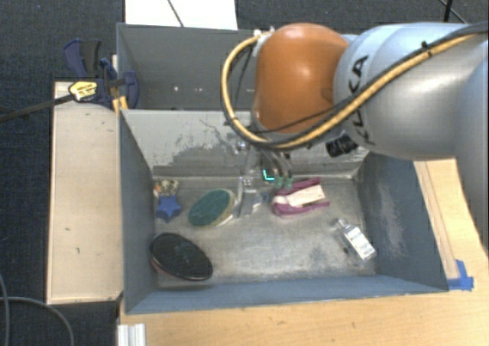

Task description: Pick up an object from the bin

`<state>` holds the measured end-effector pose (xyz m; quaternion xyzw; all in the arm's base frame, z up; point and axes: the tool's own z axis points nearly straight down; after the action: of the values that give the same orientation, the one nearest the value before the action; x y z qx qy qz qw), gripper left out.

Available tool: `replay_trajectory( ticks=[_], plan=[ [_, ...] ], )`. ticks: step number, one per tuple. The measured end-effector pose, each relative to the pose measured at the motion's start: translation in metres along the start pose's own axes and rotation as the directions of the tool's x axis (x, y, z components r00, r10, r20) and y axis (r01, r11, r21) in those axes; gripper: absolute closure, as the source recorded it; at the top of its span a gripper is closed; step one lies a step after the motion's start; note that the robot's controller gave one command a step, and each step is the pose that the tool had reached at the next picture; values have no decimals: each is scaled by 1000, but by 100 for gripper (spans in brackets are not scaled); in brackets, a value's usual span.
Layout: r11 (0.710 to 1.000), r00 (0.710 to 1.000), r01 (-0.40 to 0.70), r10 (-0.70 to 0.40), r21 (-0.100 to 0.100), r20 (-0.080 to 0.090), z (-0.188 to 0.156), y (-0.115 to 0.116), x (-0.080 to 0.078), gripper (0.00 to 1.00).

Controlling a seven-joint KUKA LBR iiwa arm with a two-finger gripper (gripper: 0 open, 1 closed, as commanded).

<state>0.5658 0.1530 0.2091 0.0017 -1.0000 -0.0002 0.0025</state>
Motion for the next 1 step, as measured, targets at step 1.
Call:
replay_trajectory(
  ticks=[1],
  plan=[
    [994, 994, 107, -107, 1, 0, 119, 12, -10, 0]
  ],
)
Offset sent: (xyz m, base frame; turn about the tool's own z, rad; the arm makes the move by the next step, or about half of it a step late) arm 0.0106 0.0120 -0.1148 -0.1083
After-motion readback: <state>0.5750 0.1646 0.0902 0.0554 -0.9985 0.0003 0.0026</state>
